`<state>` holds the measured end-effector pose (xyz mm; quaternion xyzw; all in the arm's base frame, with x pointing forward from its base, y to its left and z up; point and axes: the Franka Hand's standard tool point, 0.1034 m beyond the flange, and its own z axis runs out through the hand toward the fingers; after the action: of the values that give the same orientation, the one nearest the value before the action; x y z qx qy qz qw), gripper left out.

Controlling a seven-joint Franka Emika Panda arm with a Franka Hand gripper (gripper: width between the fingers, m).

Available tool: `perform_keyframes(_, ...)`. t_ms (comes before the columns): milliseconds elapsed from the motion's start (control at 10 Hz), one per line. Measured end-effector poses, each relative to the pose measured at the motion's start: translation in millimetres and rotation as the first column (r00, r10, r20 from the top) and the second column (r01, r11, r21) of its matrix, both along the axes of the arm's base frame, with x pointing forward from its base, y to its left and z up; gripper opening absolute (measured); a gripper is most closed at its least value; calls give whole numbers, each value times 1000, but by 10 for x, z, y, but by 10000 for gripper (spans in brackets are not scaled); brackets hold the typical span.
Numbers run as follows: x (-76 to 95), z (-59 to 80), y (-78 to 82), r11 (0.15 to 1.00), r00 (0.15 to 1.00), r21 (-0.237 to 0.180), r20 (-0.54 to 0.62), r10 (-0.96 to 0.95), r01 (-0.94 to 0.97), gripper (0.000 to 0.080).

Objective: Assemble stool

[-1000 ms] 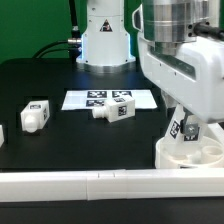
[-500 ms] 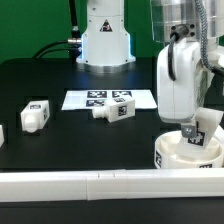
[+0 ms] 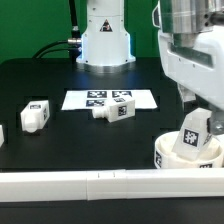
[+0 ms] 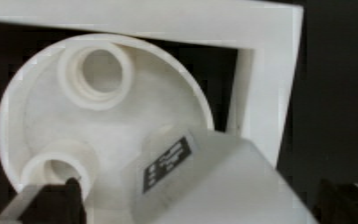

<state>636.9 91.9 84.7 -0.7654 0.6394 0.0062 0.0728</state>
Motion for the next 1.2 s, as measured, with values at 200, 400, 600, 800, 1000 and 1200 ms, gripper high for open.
perform_keyframes(200, -1, -18, -23, 989, 989, -16, 16, 146, -146, 649)
perform_keyframes(400, -1, 31, 57, 863, 865, -89, 30, 501, -497, 649)
perform_keyframes(600, 0, 102, 108, 626, 628, -131, 28, 778, -769, 649)
perform_keyframes(800, -1, 80, 73, 534, 537, -148, 18, 843, -833, 649)
perform_keyframes(1000, -1, 77, 53, 401, 406, -164, 6, 914, -901, 649)
perform_keyframes(1200, -26, 89, -39, -22, -18, -184, -23, 1000, -983, 649)
